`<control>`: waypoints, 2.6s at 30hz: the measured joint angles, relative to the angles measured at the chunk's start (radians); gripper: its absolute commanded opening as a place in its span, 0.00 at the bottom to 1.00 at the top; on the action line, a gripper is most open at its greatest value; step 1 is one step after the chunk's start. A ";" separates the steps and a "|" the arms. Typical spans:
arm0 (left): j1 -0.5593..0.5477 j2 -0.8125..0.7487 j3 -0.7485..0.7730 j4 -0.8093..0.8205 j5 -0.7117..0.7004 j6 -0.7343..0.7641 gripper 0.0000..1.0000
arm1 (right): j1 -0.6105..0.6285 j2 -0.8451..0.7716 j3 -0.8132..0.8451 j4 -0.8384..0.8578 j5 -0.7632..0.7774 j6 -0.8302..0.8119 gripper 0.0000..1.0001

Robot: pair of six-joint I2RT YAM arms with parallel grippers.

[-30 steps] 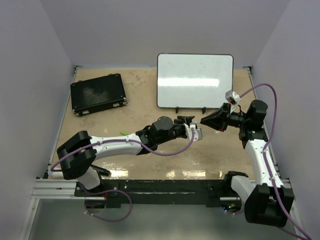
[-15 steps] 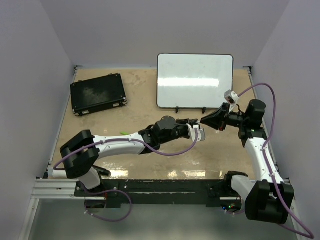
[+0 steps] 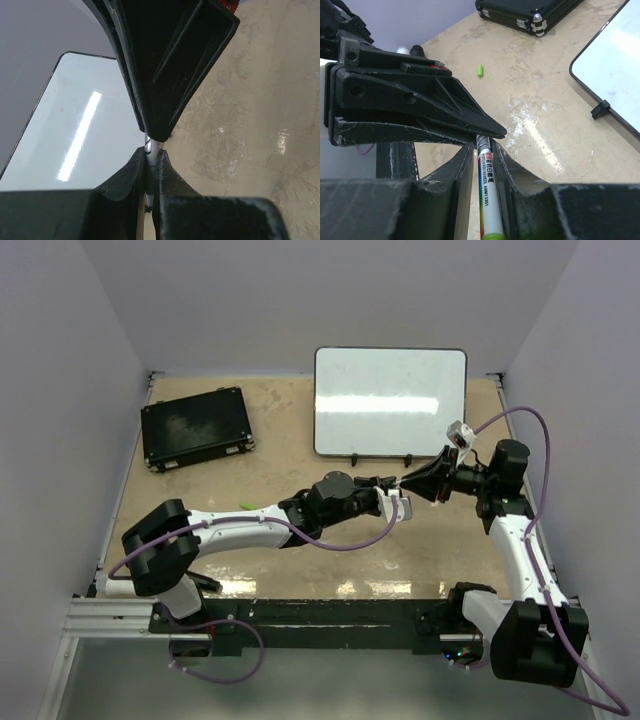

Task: Write a sentence on the whiteboard

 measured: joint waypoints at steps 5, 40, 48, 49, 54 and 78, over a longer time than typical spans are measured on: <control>-0.001 0.000 0.002 0.003 -0.001 0.000 0.00 | 0.004 0.001 0.000 -0.007 0.002 -0.003 0.20; 0.094 -0.378 -0.035 -0.139 0.055 -0.400 1.00 | -0.027 0.013 0.112 -0.223 0.077 -0.246 0.00; 0.379 -0.707 -0.170 -0.363 0.029 -0.698 1.00 | -0.085 0.013 0.153 -0.401 0.166 -0.420 0.00; 0.394 -0.726 -0.196 -0.383 0.027 -0.710 1.00 | -0.089 0.013 0.166 -0.419 0.176 -0.432 0.00; 0.445 -0.747 -0.280 -0.502 0.015 -0.769 1.00 | -0.096 0.013 0.296 -0.542 0.211 -0.500 0.00; 0.489 -0.517 -0.280 -0.285 0.029 -0.916 1.00 | -0.225 0.017 0.222 -0.443 0.141 -0.467 0.00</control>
